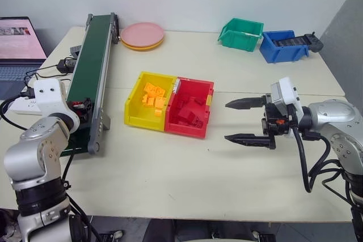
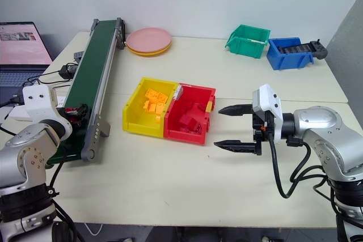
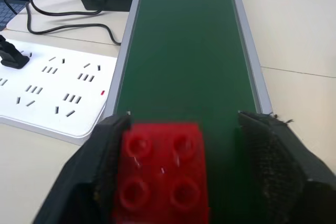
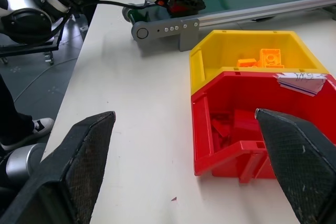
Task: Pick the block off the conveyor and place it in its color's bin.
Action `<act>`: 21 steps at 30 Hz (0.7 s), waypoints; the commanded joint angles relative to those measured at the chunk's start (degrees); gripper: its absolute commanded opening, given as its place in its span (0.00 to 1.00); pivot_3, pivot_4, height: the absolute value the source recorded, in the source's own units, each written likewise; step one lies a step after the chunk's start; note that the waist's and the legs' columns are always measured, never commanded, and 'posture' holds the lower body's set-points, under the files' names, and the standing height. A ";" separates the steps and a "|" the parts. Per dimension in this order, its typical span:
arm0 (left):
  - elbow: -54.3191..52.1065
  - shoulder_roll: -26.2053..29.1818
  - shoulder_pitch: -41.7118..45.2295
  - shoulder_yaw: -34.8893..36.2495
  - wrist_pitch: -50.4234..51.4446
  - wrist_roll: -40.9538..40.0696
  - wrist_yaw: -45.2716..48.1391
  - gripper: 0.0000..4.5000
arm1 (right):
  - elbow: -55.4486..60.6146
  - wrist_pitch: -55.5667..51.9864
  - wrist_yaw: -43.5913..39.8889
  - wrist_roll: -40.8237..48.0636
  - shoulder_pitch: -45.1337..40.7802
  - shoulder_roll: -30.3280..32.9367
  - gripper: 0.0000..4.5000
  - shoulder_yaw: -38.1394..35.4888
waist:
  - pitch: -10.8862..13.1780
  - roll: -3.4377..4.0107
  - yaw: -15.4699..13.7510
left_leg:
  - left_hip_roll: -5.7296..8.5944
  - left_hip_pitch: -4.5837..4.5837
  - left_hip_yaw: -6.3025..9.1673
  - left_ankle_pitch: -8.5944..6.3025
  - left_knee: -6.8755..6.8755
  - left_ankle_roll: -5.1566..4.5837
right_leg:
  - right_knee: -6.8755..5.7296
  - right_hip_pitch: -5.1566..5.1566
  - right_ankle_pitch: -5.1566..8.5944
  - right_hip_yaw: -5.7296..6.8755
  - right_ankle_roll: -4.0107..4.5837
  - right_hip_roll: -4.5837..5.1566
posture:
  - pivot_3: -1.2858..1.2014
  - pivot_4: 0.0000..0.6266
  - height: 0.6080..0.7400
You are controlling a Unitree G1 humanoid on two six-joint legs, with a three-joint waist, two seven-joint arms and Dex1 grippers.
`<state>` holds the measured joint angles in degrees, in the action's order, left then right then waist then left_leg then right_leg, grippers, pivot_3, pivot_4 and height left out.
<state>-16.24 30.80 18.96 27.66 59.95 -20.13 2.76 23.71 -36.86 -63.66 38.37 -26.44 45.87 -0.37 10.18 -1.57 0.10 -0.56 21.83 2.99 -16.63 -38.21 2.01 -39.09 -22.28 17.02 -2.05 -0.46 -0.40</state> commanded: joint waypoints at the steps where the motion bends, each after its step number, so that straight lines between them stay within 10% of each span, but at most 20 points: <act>1: -7.91 -0.77 -1.53 3.39 2.63 0.37 -2.30 0.48 | -0.33 1.44 -0.50 0.32 -2.06 -0.25 1.00 -0.80 | 0.00 0.00 0.04 | -0.01 0.00 0.02 0.00 0.00 0.00 | -0.01 0.00 0.00 0.02 0.00 0.00 | 0.52 0.24 1.00; 5: -10.55 -1.06 -1.27 4.64 3.44 0.67 -3.09 0.34 | -1.51 2.10 -1.13 -0.11 -3.07 -0.66 1.00 -0.07 | 0.00 0.00 0.01 | -0.01 -0.02 0.05 0.00 0.00 0.00 | -0.04 0.00 0.00 0.06 0.00 -0.01 | 0.52 0.24 1.00; 21: -9.96 6.59 10.59 -13.52 -0.34 -4.48 14.79 0.34 | 3.25 0.41 -0.08 1.73 1.60 3.08 1.00 -4.25 | 0.03 -0.06 -0.19 | 0.02 0.06 0.03 0.01 -0.01 0.02 | 0.03 0.01 0.00 0.06 0.00 0.00 | 0.52 0.24 1.00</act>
<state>-24.61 36.48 27.40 16.82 60.74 -22.56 13.69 24.14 -36.16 -64.14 38.54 -25.28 47.66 -1.62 10.20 -1.63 -0.10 -0.54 21.89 3.00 -16.62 -38.23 2.03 -39.07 -22.27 17.02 -2.02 -0.46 -0.41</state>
